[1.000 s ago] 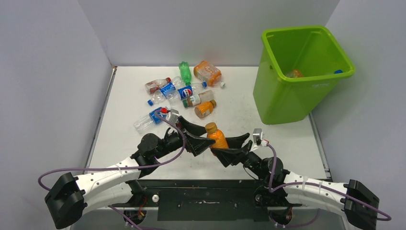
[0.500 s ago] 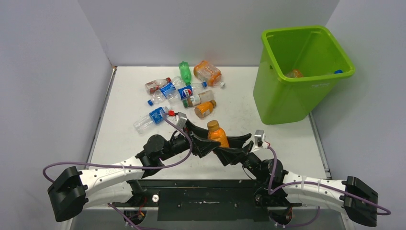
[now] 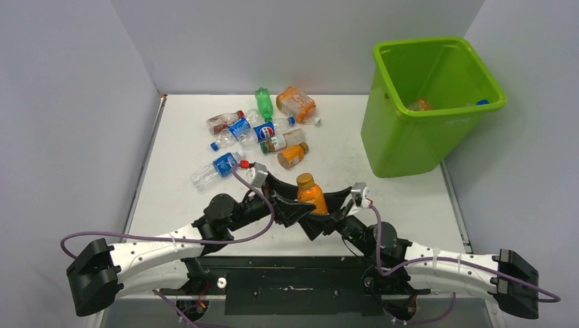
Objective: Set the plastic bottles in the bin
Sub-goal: Pick up the plastic bottle at the center of the board, then place the plastic bottle in the trash bin, then pick up the plastic bottle at the center of the board.
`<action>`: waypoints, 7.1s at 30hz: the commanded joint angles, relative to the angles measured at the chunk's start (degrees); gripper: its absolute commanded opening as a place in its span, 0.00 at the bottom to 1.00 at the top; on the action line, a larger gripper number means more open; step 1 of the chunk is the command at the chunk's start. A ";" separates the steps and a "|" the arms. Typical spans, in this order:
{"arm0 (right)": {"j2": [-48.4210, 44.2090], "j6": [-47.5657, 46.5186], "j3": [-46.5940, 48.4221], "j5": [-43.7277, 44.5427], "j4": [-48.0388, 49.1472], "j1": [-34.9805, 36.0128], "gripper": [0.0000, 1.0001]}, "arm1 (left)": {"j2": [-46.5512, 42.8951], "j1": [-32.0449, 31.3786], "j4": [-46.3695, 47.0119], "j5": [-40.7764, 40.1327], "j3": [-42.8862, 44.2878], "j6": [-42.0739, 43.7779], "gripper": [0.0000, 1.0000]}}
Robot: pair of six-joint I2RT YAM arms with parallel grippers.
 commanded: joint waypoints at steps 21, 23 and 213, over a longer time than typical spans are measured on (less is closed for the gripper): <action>-15.63 0.15 33.53 8.41 -57.00 0.85 0.90 | -11.93 4.01 -51.66 0.73 24.87 45.20 0.00; -15.32 -0.11 35.16 10.42 -57.26 0.85 0.90 | -11.62 4.11 -54.08 2.93 24.25 48.33 0.00; -2.42 25.72 8.58 13.73 -43.83 0.27 0.90 | 39.59 40.07 -63.50 -23.01 31.27 32.48 0.56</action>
